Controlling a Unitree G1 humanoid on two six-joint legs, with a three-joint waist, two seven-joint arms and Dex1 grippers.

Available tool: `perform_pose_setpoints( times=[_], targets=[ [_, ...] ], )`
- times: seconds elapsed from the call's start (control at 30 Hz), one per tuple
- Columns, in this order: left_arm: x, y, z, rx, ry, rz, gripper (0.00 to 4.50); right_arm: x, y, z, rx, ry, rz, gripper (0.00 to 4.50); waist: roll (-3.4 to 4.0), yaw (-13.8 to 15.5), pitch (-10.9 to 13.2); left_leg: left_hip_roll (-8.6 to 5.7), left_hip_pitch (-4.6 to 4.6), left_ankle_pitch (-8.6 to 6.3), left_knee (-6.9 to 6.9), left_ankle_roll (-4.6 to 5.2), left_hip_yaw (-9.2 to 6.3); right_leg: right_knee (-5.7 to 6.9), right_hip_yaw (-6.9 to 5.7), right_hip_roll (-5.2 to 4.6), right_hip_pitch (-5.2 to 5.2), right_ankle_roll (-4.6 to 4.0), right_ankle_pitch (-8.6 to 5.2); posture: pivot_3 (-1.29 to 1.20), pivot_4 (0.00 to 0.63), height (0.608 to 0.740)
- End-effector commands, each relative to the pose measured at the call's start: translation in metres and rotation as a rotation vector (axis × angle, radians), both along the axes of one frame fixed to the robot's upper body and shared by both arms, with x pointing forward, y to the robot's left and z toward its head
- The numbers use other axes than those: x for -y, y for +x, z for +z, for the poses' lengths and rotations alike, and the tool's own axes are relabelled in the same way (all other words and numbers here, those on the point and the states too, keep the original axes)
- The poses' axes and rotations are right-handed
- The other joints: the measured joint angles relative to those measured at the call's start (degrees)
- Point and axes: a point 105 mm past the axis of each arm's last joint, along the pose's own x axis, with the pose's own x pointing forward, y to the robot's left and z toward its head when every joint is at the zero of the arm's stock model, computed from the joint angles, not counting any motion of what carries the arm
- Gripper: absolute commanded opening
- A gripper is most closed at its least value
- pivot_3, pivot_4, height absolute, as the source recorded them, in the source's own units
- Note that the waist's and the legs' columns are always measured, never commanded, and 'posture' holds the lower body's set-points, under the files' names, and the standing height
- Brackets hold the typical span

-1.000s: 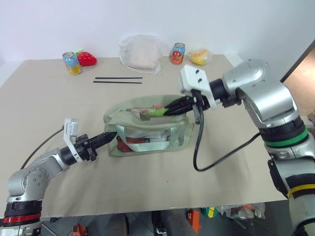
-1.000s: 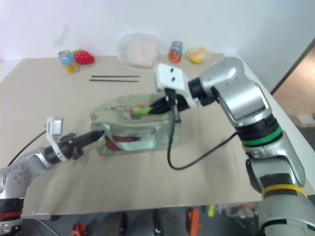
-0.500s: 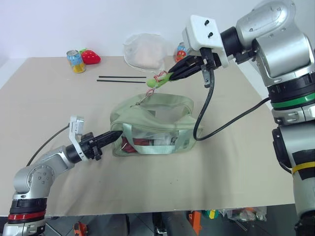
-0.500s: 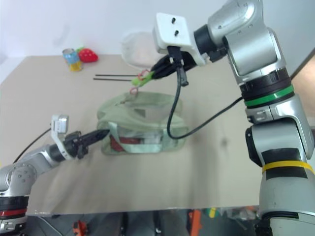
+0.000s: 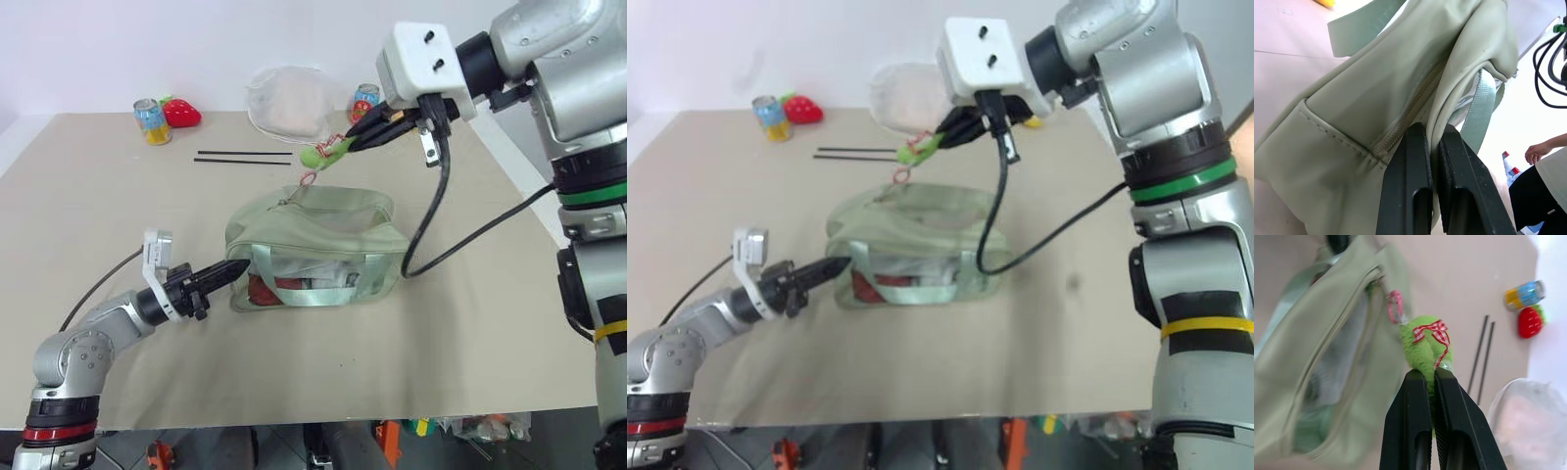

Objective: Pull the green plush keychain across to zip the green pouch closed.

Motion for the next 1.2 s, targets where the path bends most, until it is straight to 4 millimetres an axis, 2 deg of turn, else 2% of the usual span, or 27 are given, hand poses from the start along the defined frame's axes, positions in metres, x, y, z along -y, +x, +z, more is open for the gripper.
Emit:
perform_pose_setpoints(
  times=[0.03,0.4,0.63,0.73,0.83,0.97,1.07,1.2],
  targets=[
    [-0.013,0.0,-0.027,-0.118,0.034,0.074,0.0,0.027,-0.01,0.014,-0.002,0.019,-0.083,0.02,0.0,-0.06,0.0,-0.01,-0.01,0.0,0.0,0.0,0.03,0.0,0.03,-0.01,0.0,0.01,0.01,0.0,0.15,0.74],
    [-0.013,0.001,-0.027,-0.121,0.029,0.072,0.0,0.042,-0.01,-0.033,-0.065,0.002,-0.204,0.02,-0.01,-0.07,-0.01,0.03,-0.01,0.0,0.0,0.0,0.01,0.01,0.01,0.07,0.13,0.02,0.01,0.0,0.15,0.74],
    [-0.015,0.001,-0.027,-0.123,0.029,0.073,0.0,0.057,0.001,-0.042,-0.081,0.024,-0.3,0.02,-0.01,-0.09,-0.01,0.04,0.0,0.02,0.0,-0.02,0.02,0.01,0.03,0.1,0.13,0.03,0.02,0.0,0.15,0.74],
    [-0.015,0.001,-0.027,-0.123,0.028,0.073,0.0,0.042,-0.001,-0.034,-0.099,0.116,-0.252,0.02,-0.01,-0.09,-0.01,0.04,-0.01,0.02,0.0,-0.02,0.03,0.02,0.03,0.09,0.13,0.03,0.02,0.0,0.15,0.74],
    [-0.015,0.001,-0.027,-0.122,0.029,0.073,0.0,0.009,-0.012,-0.021,-0.165,0.263,-0.14,0.02,-0.01,-0.12,-0.01,0.03,-0.03,0.02,0.0,-0.03,0.06,0.02,0.07,0.09,0.15,0.03,0.02,0.0,0.15,0.74],
    [-0.013,0.003,-0.026,-0.111,0.041,0.073,0.0,-0.025,-0.024,-0.027,-0.255,0.342,-0.047,0.02,0.01,-0.43,-0.03,0.14,0.01,0.02,-0.05,-0.02,0.08,0.05,0.11,0.21,0.15,0.03,0.02,0.0,0.15,0.74],
    [-0.008,0.004,-0.02,-0.063,0.084,0.065,0.0,-0.039,-0.027,-0.034,-0.278,0.361,-0.023,0.02,0.02,-0.36,-0.03,0.2,0.0,0.03,-0.06,-0.02,-0.01,0.09,0.04,0.3,0.14,0.01,0.01,0.0,0.15,0.74],
    [-0.005,0.012,0.003,0.014,0.09,0.095,0.0,-0.048,-0.028,-0.036,-0.302,0.383,-0.004,0.02,0.02,-0.28,-0.03,0.19,-0.01,0.06,-0.04,-0.06,-0.01,0.1,0.03,0.27,0.14,0.04,0.03,0.0,0.15,0.74]
  ],
)
